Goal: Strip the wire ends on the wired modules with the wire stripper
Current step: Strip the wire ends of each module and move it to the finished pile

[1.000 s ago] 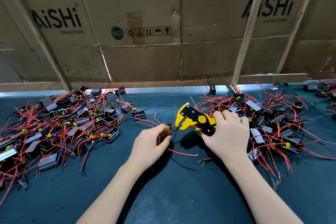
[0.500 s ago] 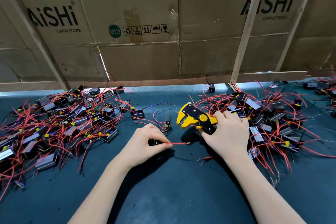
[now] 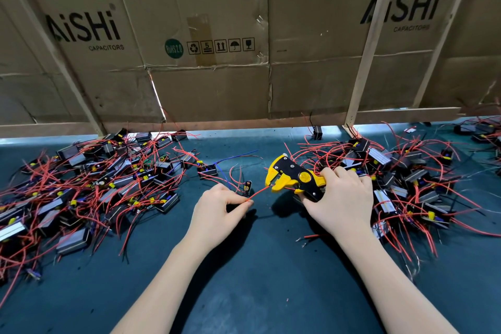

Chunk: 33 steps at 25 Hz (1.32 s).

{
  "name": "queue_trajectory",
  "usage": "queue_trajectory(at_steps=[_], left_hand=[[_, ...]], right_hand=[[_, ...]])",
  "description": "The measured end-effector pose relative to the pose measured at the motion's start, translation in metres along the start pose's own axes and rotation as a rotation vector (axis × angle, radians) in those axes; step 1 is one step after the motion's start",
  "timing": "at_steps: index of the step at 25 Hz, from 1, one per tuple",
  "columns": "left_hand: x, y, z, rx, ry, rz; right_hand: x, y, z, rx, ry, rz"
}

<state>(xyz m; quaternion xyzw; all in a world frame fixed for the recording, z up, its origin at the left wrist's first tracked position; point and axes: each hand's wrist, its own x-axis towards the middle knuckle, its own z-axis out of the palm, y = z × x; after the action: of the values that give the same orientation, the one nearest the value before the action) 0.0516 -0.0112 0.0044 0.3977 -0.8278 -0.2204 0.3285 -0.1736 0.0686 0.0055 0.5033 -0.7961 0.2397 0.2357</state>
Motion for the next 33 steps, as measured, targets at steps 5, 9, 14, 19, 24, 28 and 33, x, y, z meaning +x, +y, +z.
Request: queue_trajectory(at_steps=[5, 9, 14, 19, 24, 28, 33], left_hand=[[0.0007, 0.0004, -0.0005, 0.018, 0.029, -0.035], [0.0002, 0.0034, 0.0005, 0.058, 0.021, -0.029], [0.0001, 0.0062, 0.0002, 0.072, 0.027, -0.038], [-0.001, 0.0077, -0.0007, 0.087, 0.022, -0.02], [-0.0007, 0.0087, -0.0006, 0.097, 0.029, -0.011], [-0.0008, 0.0089, -0.0008, 0.104, 0.027, -0.007], [-0.0013, 0.0086, -0.0014, 0.105, 0.022, 0.017]], right_hand=[[0.0005, -0.0011, 0.0002, 0.008, 0.001, -0.012], [0.0005, -0.0021, -0.0002, 0.013, 0.018, -0.022], [0.0002, -0.0031, -0.0009, 0.004, 0.026, -0.028], [-0.0005, -0.0037, -0.0012, -0.01, 0.023, -0.027], [0.0003, -0.0053, -0.0018, 0.012, 0.02, -0.043], [0.0001, -0.0054, -0.0052, 0.024, 0.016, -0.046], [0.0006, -0.0093, -0.0074, 0.004, -0.022, -0.007]])
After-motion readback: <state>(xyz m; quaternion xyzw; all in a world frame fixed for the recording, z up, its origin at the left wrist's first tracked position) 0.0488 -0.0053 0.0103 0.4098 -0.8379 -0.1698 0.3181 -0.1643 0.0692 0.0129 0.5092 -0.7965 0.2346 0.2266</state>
